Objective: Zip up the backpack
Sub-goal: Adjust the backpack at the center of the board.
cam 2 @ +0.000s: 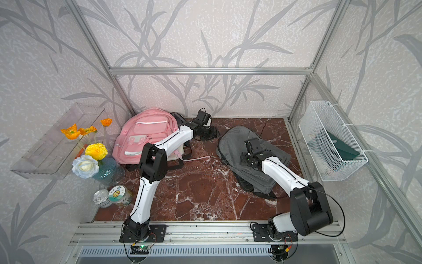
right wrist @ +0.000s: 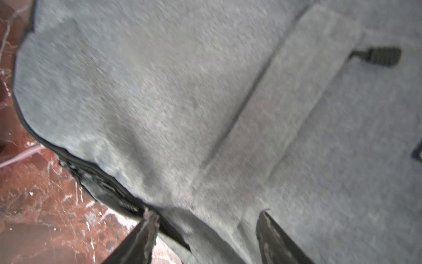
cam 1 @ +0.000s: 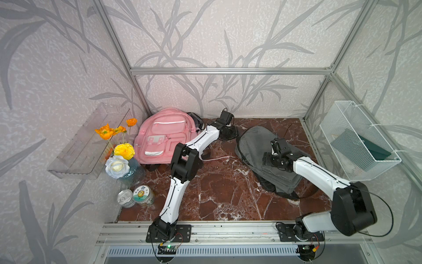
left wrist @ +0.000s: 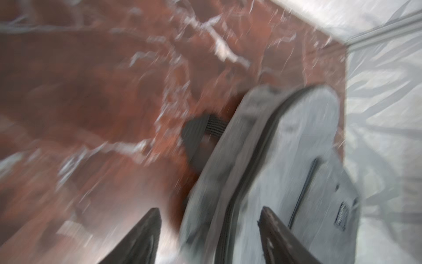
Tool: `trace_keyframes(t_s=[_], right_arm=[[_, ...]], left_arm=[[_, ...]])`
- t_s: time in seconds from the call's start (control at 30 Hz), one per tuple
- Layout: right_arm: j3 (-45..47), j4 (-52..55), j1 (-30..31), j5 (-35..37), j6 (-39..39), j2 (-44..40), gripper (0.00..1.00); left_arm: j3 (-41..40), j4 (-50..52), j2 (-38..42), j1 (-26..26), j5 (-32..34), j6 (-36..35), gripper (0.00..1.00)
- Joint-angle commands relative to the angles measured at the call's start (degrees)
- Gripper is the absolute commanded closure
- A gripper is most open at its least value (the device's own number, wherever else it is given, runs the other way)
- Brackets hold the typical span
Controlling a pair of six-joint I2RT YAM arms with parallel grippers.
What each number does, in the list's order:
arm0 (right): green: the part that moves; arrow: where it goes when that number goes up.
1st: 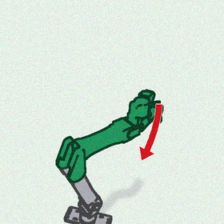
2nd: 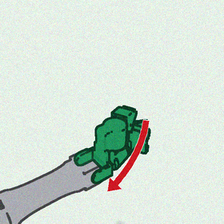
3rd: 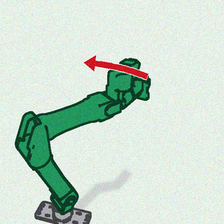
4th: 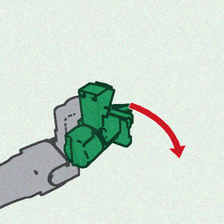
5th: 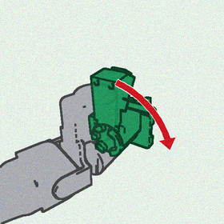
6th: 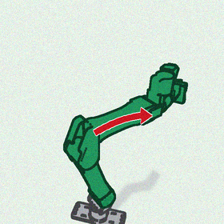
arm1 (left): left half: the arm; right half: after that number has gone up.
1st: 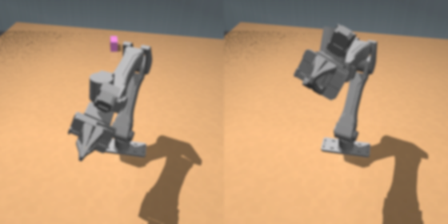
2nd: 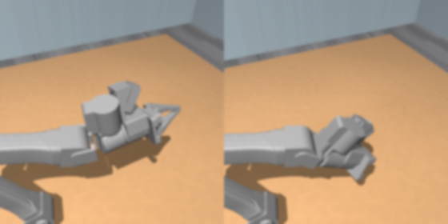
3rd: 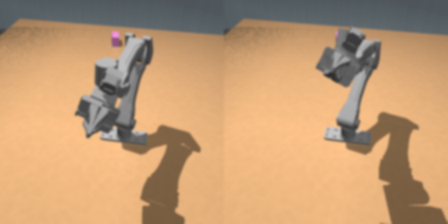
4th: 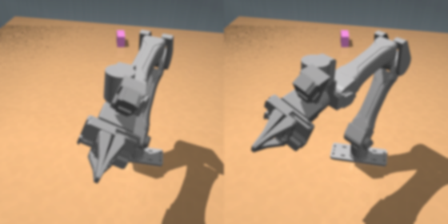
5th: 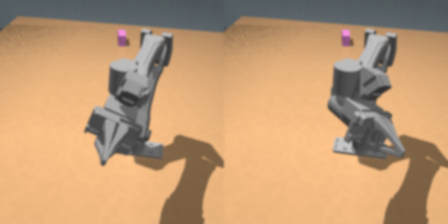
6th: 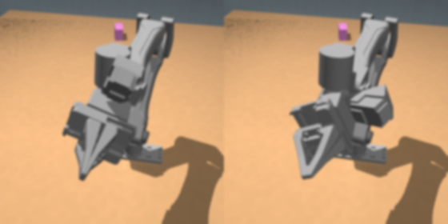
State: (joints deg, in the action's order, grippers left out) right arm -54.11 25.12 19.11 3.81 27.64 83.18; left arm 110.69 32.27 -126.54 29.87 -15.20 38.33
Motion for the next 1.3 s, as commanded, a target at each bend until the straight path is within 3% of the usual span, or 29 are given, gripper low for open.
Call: trace_keyframes(t_s=[0.0,0.17,0.37,0.6,0.67,0.83,0.9,1.03,1.17,1.27], right_arm=[[-0.4,0.5,0.0,-3.2,-0.6,4.4,0.30],[-1.8,-2.2,0.0,-3.5,2.6,11.1,0.30],[-5.2,0.6,-1.0,3.8,5.8,17.4,0.30],[-5.5,-0.6,-6.1,7.2,7.7,18.9,0.30],[-6.5,-0.5,-8.6,6.0,7.7,20.2,0.30],[-13.6,4.6,-13.1,7.2,7.2,23.3,0.30],[-14.9,4.7,-14.9,6.3,6.3,23.4,0.30],[-15.7,5.5,-14.5,5.7,2.9,19.9,0.30],[-12.7,6.7,-10.0,6.1,1.3,12.1,0.30],[-7.5,4.8,-5.8,1.8,1.0,8.1,0.30]], left_arm=[[-11.0,-4.1,10.9,4.1,3.1,0.8,0.27],[-19.6,-11.9,11.2,7.5,0.8,6.8,0.28],[-15.2,-15.0,1.7,8.0,0.4,8.7,0.39],[-1.5,-17.1,-10.8,8.6,-1.3,9.3,0.40],[4.6,-18.4,-14.2,8.8,-3.7,8.7,0.39],[24.9,-9.1,-22.6,9.1,-6.2,7.3,0.34],[24.2,-7.2,-20.7,9.1,-5.3,6.5,0.33],[13.2,-2.6,-9.2,8.7,0.7,1.5,0.27],[0.7,1.6,4.1,6.6,7.7,-4.0,0.16],[-9.8,2.4,14.0,3.9,15.3,-7.4,0.08]])
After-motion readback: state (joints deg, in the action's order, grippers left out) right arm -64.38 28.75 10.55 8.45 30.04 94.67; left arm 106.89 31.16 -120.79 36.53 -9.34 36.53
